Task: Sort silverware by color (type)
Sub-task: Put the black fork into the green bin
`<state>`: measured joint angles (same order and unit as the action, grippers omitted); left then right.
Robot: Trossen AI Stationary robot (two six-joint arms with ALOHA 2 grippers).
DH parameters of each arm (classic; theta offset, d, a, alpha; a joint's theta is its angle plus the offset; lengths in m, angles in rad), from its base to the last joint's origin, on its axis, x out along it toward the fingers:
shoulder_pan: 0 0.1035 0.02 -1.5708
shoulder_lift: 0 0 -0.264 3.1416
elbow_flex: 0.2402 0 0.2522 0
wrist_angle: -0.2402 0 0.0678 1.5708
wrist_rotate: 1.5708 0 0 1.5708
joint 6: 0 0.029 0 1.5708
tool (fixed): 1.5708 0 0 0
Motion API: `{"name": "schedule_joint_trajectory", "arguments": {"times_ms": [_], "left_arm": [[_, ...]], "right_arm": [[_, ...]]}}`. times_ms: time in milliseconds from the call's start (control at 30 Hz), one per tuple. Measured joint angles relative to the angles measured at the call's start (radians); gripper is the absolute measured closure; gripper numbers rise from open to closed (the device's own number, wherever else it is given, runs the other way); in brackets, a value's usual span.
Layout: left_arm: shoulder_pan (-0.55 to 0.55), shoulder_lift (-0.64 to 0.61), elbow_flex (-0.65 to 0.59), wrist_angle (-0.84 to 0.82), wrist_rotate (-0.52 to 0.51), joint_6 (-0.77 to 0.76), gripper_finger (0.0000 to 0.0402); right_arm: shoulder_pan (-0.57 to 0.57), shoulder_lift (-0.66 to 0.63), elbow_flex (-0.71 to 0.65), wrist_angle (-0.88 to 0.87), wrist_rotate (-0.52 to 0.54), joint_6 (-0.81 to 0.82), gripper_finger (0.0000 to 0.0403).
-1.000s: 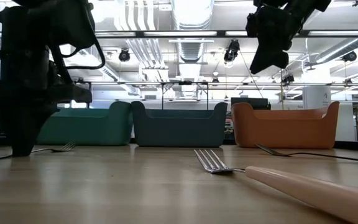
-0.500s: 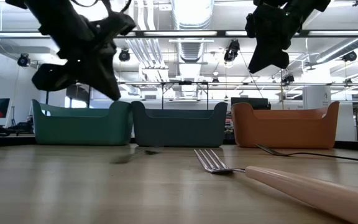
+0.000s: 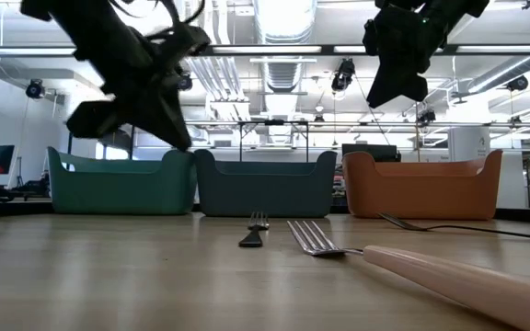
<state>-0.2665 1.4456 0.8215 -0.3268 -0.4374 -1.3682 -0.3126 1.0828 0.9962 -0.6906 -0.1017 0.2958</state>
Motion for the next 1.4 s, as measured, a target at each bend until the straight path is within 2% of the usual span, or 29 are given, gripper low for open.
{"name": "schedule_joint_trajectory", "arguments": {"times_ms": [133, 333, 433, 567, 667, 767, 933, 1067, 1167, 1400], "left_arm": [[0.014, 0.073, 0.0, 0.114, 0.028, 0.049, 0.0374], [0.044, 0.187, 0.001, 0.335, 0.12, 0.129, 0.0311], [0.063, 0.243, 0.041, 0.364, 0.172, 0.181, 0.0288], [0.091, 0.339, 0.151, 0.361, 0.316, 0.321, 0.0283], [0.106, 0.427, 0.274, 0.269, 0.371, 0.384, 0.0289], [0.115, 0.496, 0.406, 0.047, 0.375, 0.398, 0.03], [0.11, 0.558, 0.62, -0.274, 0.263, 0.437, 0.0319], [0.109, 0.615, 0.72, -0.465, 0.241, 0.44, 0.0328], [0.109, 0.648, 0.742, -0.506, 0.279, 0.433, 0.0329], [0.109, 0.679, 0.742, -0.469, 0.324, 0.413, 0.0329]], "right_arm": [[0.0, 0.0, 0.0, 0.0, 0.0, 0.0, 0.0342], [0.0, 0.0, 0.0, 0.0, 0.0, 0.0, 0.0342], [0.0, 0.0, 0.0, 0.0, 0.0, 0.0, 0.0342], [0.0, 0.0, 0.0, -0.001, 0.0, 0.0, 0.0342], [0.0, 0.0, 0.0, -0.008, 0.0, 0.0, 0.0342], [0.0, 0.0, 0.0, -0.015, 0.0, 0.0, 0.0342], [0.0, 0.0, 0.0, -0.018, -0.002, -0.006, 0.0342], [0.0, 0.0, 0.0, -0.038, -0.002, -0.013, 0.0342], [0.0, 0.0, 0.0, -0.054, -0.002, -0.021, 0.0342], [0.0, 0.0, 0.0, -0.066, -0.001, -0.025, 0.0342]]}}
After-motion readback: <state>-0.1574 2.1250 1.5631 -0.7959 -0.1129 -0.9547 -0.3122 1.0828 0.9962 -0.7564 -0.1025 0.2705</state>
